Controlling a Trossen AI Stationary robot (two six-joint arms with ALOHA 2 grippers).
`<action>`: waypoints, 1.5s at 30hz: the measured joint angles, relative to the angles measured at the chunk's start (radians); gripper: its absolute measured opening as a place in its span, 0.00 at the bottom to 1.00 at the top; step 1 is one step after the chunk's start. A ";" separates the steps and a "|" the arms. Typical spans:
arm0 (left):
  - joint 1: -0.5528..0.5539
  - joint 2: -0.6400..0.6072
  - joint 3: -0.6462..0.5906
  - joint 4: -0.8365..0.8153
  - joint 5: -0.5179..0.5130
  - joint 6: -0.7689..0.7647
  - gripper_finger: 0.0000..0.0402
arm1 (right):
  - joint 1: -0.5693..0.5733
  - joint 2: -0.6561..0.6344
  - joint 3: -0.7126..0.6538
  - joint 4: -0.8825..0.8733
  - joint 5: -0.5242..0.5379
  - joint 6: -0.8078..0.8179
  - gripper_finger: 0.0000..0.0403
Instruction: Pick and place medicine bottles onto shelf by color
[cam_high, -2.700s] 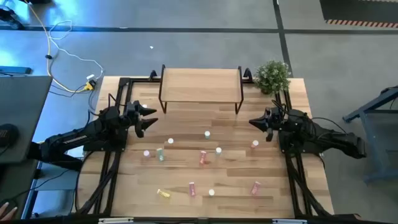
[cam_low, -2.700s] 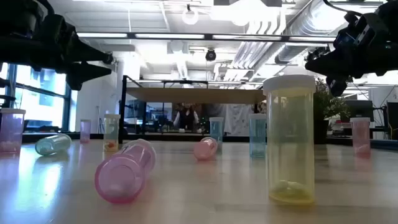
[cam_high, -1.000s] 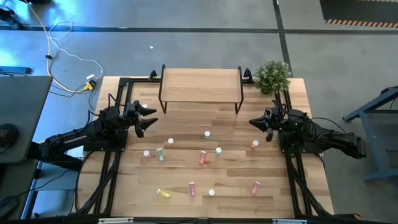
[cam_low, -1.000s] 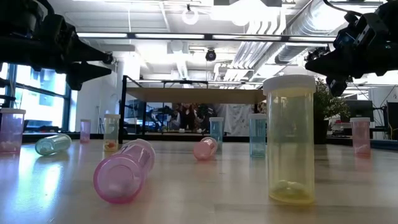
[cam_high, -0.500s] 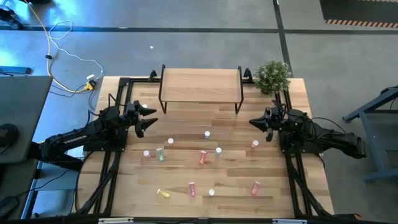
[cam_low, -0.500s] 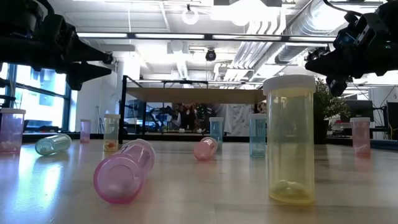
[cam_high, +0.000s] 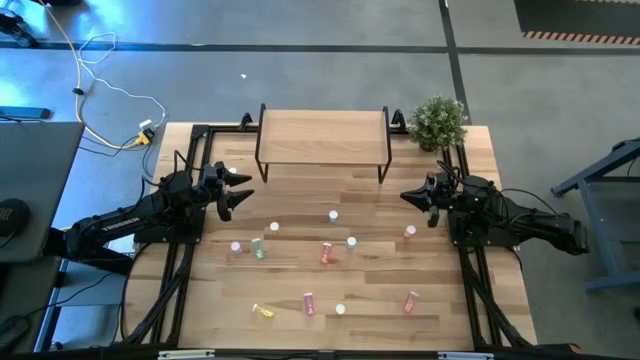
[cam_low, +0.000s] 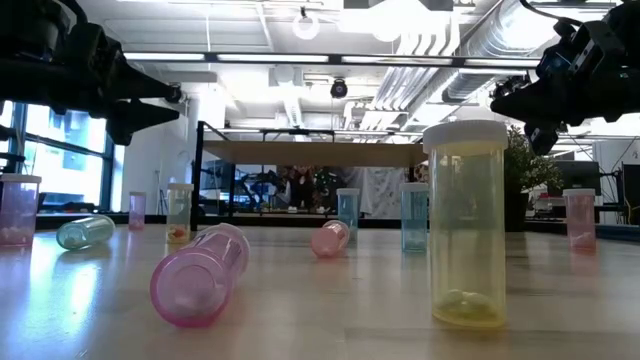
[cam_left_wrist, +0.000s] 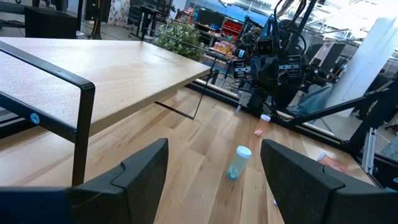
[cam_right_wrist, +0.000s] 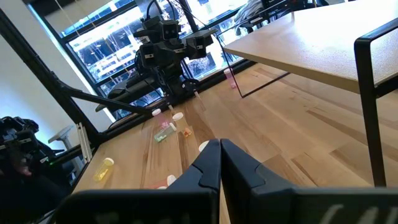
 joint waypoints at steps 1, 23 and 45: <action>0.000 0.000 0.000 0.000 0.000 0.000 0.61 | 0.000 0.000 0.000 0.000 0.000 0.000 0.00; 0.000 0.000 0.000 0.000 -0.058 -0.242 0.61 | 0.000 0.000 0.000 0.000 0.000 0.000 0.00; 0.000 0.040 0.124 0.069 0.078 -0.281 0.61 | 0.000 0.000 0.000 0.000 0.000 0.000 0.00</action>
